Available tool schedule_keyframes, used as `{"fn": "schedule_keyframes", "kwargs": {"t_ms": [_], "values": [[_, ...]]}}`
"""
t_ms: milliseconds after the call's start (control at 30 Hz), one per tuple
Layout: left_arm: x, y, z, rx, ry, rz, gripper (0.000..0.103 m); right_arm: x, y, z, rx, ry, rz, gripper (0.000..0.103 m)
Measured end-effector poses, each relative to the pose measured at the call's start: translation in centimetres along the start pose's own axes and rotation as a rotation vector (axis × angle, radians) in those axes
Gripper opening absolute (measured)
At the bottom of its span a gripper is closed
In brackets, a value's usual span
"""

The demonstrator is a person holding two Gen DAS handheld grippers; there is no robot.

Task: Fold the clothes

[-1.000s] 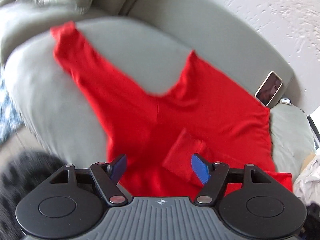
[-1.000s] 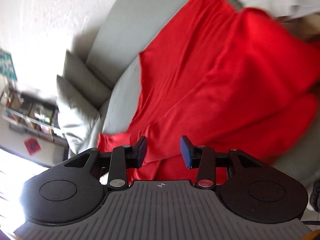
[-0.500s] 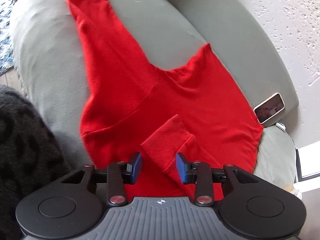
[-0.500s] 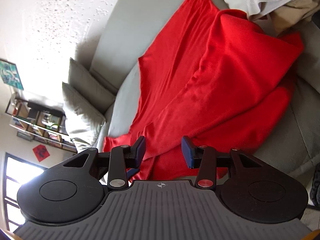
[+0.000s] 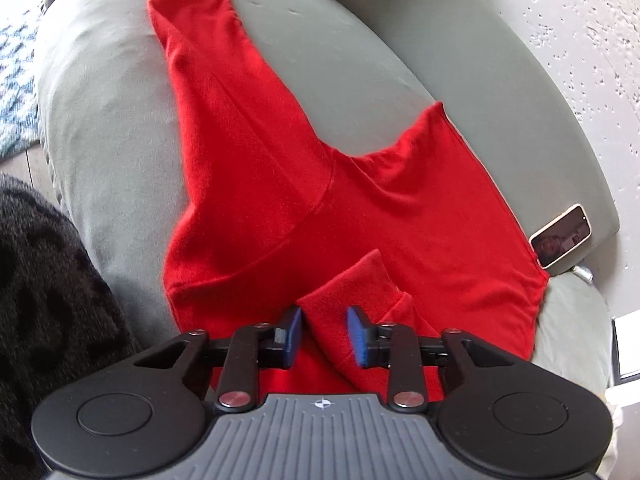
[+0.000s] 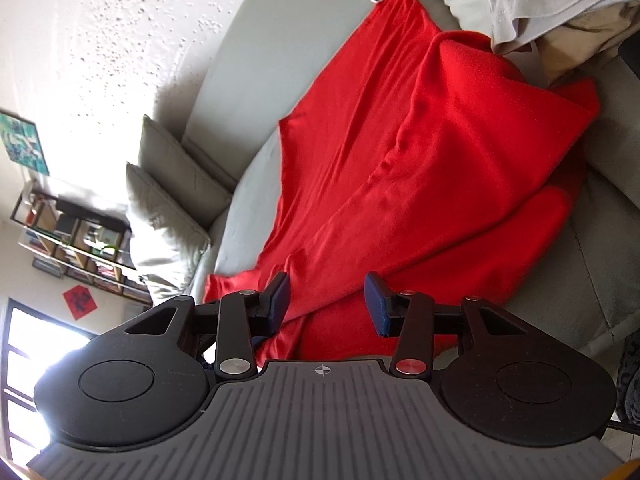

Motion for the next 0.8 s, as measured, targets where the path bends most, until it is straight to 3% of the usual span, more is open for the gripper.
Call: {"fn": "schedule_keyframes", "kwargs": {"t_ms": [167, 333, 467, 533, 633, 800], "values": [[-0.2, 0.9, 1.3, 0.002, -0.151, 0.074, 0.001, 0.0, 0.0, -0.3, -0.004, 0.007, -0.001, 0.048], [-0.3, 3.7, 4.7, -0.060, -0.395, 0.248, 0.001, 0.0, 0.2, -0.5, -0.015, 0.014, 0.006, 0.048], [0.8, 6.3, 6.0, -0.129, -0.479, 0.392, 0.001, 0.3, 0.6, -0.8, -0.022, 0.024, 0.020, 0.048], [1.5, 7.7, 6.0, -0.139, -0.492, 0.486, 0.001, 0.4, 0.8, -0.9, -0.026, 0.027, 0.026, 0.048], [2.7, 8.2, 4.6, -0.096, -0.447, 0.540, 0.001, 0.5, 0.8, -0.8, -0.030, 0.027, 0.028, 0.048], [3.8, 5.2, 0.5, 0.045, -0.279, 0.400, 0.001, 0.3, 0.3, -0.8, -0.035, 0.026, 0.007, 0.048]]}}
Point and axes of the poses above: each gripper's, at about its wrist camera, not at the fingertips, and y roughly against the way its jaws point, z to its right, x to its top, the point moved 5 cm from there along -y, roughly the way its jaws point, and after that the axes turned 2 degrees about x, right-handed, at the moved point
